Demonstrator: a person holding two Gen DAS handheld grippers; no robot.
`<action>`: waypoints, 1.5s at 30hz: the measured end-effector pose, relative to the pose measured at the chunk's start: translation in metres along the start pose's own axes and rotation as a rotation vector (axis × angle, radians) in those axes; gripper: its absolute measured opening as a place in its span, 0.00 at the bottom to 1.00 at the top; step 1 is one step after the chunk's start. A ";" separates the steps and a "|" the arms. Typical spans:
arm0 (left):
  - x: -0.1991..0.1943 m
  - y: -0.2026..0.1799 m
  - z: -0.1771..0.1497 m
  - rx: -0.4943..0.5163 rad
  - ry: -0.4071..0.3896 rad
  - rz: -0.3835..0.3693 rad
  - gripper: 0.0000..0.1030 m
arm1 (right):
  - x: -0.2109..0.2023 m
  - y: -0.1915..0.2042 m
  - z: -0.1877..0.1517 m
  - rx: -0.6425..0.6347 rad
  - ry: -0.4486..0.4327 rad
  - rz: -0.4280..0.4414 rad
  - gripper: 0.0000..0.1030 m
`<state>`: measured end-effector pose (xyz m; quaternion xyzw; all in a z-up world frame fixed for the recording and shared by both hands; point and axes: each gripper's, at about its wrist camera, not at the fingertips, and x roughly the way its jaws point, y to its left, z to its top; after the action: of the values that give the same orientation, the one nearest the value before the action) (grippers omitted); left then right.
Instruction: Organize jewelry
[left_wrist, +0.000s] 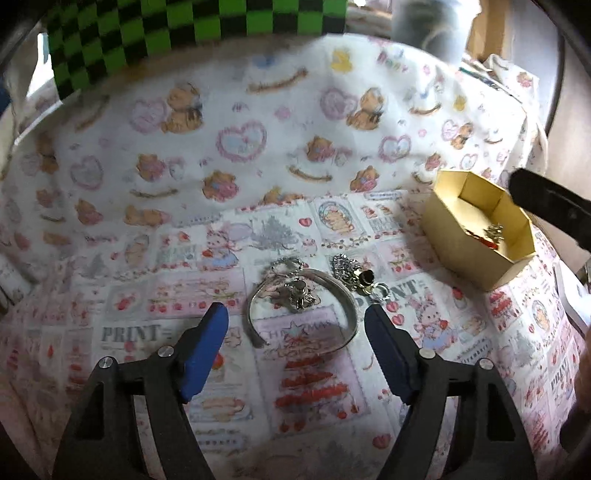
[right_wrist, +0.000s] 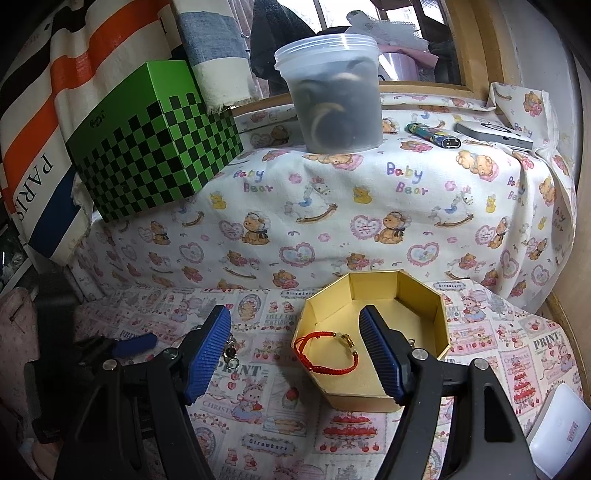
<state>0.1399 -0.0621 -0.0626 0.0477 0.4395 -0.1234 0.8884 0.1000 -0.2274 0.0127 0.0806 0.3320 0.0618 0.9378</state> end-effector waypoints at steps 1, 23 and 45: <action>0.004 0.000 0.000 -0.005 0.006 0.008 0.73 | 0.000 0.000 0.000 0.002 0.002 -0.001 0.72; 0.016 -0.005 0.004 -0.015 -0.003 0.007 0.65 | 0.005 -0.001 0.000 -0.001 0.026 -0.021 0.72; -0.099 0.068 -0.005 -0.271 -0.259 -0.038 0.65 | 0.013 0.032 -0.012 -0.071 0.079 0.166 0.72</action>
<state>0.0964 0.0222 0.0114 -0.0970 0.3349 -0.0848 0.9334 0.1003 -0.1922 0.0022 0.0723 0.3583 0.1542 0.9179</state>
